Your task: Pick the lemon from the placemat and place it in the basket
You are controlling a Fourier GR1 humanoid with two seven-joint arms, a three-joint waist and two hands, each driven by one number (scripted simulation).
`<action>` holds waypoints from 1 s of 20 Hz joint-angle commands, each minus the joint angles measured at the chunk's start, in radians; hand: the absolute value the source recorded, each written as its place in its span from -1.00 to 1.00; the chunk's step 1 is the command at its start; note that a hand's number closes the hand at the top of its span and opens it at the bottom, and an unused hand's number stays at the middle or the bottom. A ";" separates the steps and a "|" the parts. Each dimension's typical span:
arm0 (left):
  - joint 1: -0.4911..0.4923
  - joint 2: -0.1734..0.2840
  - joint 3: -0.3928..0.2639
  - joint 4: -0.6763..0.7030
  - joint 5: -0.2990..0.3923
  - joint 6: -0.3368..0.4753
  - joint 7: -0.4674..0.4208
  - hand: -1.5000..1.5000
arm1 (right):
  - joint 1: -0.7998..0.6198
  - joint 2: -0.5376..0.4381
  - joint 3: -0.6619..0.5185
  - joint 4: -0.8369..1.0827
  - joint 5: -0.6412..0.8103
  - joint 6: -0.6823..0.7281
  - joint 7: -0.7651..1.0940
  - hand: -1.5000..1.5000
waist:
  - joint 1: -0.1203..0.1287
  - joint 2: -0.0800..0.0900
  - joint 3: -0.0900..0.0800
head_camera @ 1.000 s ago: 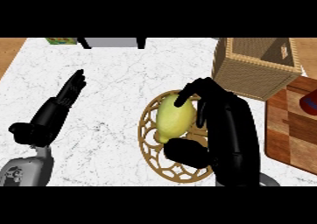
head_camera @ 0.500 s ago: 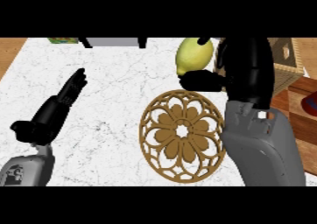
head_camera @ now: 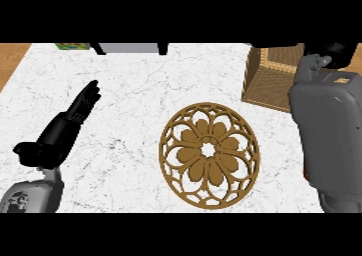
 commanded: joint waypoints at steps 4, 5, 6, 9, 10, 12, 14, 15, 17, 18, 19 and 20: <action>0.050 0.014 0.022 -0.065 0.038 -0.032 0.018 0.00 | 0.010 -0.096 -0.110 0.138 -0.098 -0.014 -0.129 1.00 | -0.001 -0.002 0.000; -0.034 0.003 -0.001 0.015 -0.003 -0.010 0.028 0.00 | -0.077 -0.104 -0.139 0.328 -0.088 -0.074 -0.187 1.00 | 0.006 0.004 0.000; -0.016 0.018 0.028 0.038 0.002 -0.011 -0.010 0.00 | 0.040 -0.104 -0.132 0.242 -0.139 -0.051 -0.244 1.00 | -0.004 0.001 0.000; 0.003 0.031 0.029 -0.024 0.039 -0.051 0.020 0.00 | -0.035 -0.166 -0.183 0.412 -0.158 -0.063 -0.319 1.00 | 0.007 0.002 0.000; -0.012 -0.015 -0.009 -0.036 -0.007 0.005 0.046 0.00 | 0.014 -0.147 -0.181 0.396 -0.177 -0.083 -0.355 1.00 | 0.001 0.001 0.000; 0.024 0.005 0.014 -0.048 0.025 -0.029 0.029 0.00 | 0.036 -0.150 -0.183 0.417 -0.180 -0.113 -0.398 1.00 | 0.000 0.000 0.000; -0.033 0.020 0.031 0.006 0.027 -0.037 0.022 0.00 | 0.014 -0.142 -0.195 0.507 -0.174 -0.201 -0.483 1.00 | 0.003 0.002 0.000; 0.020 -0.002 0.008 -0.003 0.002 -0.022 -0.023 0.00 | -0.019 -0.146 -0.205 0.565 -0.157 -0.245 -0.491 1.00 | 0.008 0.003 0.000; -0.047 -0.012 0.005 0.054 -0.026 0.006 -0.024 0.00 | 0.052 -0.154 -0.204 0.550 -0.177 -0.265 -0.589 1.00 | -0.003 0.003 0.000; -0.044 0.022 0.032 0.021 0.022 -0.040 0.012 0.00 | 0.028 -0.179 -0.227 0.615 -0.190 -0.279 -0.631 1.00 | 0.004 0.004 0.001; -0.040 0.031 0.047 0.056 0.006 -0.031 -0.028 0.00 | -0.009 -0.165 -0.203 0.631 -0.170 -0.282 -0.595 1.00 | 0.002 0.002 0.000; -0.024 -0.020 0.002 0.002 -0.006 -0.002 0.020 0.00 | 0.030 -0.152 -0.205 0.623 -0.179 -0.312 -0.630 1.00 | 0.001 0.001 0.000</action>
